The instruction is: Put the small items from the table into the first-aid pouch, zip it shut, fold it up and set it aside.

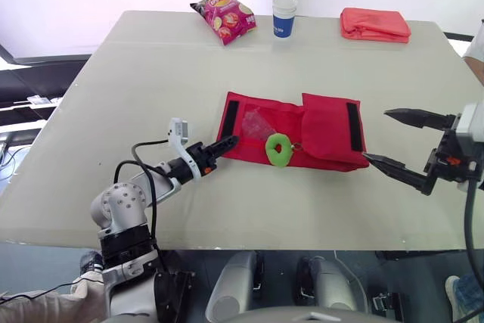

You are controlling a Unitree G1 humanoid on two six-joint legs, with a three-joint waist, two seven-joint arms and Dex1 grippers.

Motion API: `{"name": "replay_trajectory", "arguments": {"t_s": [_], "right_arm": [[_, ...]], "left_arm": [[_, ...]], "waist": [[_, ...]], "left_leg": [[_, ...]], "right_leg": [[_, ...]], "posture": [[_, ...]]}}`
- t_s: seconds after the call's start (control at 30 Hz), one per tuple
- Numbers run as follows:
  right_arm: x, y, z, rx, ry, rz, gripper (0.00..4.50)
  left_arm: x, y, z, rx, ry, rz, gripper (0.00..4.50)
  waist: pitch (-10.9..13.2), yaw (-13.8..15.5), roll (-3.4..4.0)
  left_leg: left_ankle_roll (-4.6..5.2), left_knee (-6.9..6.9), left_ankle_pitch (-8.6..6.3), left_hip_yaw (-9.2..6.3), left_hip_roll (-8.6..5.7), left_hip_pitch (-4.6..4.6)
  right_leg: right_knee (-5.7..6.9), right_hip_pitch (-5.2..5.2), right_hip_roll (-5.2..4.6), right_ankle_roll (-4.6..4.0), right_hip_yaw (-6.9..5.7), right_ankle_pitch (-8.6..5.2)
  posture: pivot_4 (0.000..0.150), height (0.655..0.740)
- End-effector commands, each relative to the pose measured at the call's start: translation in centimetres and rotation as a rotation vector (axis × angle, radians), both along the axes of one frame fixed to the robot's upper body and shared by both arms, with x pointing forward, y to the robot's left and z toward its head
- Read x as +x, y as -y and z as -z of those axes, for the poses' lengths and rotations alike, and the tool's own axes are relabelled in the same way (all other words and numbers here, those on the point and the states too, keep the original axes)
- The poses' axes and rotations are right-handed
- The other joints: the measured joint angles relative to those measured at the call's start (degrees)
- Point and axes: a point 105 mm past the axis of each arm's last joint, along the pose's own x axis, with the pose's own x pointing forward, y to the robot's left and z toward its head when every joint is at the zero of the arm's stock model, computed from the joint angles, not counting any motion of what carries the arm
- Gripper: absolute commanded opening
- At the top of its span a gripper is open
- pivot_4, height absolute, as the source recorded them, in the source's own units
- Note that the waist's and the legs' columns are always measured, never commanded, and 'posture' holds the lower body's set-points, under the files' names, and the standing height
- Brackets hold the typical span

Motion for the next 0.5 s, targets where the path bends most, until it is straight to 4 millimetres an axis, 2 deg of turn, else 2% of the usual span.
{"name": "replay_trajectory", "arguments": {"t_s": [0.03,0.27,0.3,0.37,0.43,0.5], "right_arm": [[-0.4,-0.1,-0.8,-0.006,0.054,0.001,4.50],[-0.5,-0.1,-0.7,-0.004,0.055,0.005,4.50],[-0.5,-0.1,-0.8,-0.004,0.056,0.005,4.50],[-0.5,-0.1,-0.8,-0.003,0.057,0.004,4.50],[-0.4,-0.1,-0.8,-0.002,0.058,0.003,4.50],[-0.3,-0.2,-0.7,0.000,0.056,0.000,4.50]], "left_arm": [[-1.0,0.7,-0.6,-0.019,0.041,-0.014,2.69],[-1.7,1.7,0.1,-0.014,0.022,-0.009,2.69],[-1.7,1.8,0.2,-0.020,0.020,-0.012,2.21],[-1.5,2.0,0.3,-0.021,0.020,-0.021,1.55],[-1.2,2.1,0.3,-0.027,0.023,-0.032,0.51],[-0.9,1.9,0.2,-0.025,0.027,-0.039,0.12]], "waist": [[0.0,0.0,-0.01],[0.0,0.1,-0.01],[0.0,0.1,-0.01],[0.0,0.1,-0.01],[0.0,0.1,-0.01],[0.0,0.1,-0.01]], "left_leg": [[0.00,0.00,0.00,0.00,0.00,-0.01],[-0.02,0.01,0.00,-0.01,0.00,0.00],[-0.02,0.01,0.00,-0.01,0.00,0.00],[-0.01,0.01,0.00,-0.01,0.00,0.00],[-0.01,0.01,0.00,-0.01,0.00,0.00],[-0.01,0.01,0.00,-0.01,0.00,0.00]], "right_leg": [[0.00,0.00,0.00,0.00,0.00,0.00],[0.01,0.00,0.01,0.01,0.00,-0.01],[0.01,0.00,0.01,0.02,0.00,-0.01],[0.01,0.00,0.02,0.02,0.00,-0.01],[0.01,0.01,0.02,0.02,0.00,-0.01],[0.01,0.00,0.02,0.02,0.00,-0.01]], "posture": [[0.150,0.7400],[0.150,0.7400],[0.150,0.7400],[0.150,0.7400],[0.150,0.7400],[0.150,0.7400]]}}
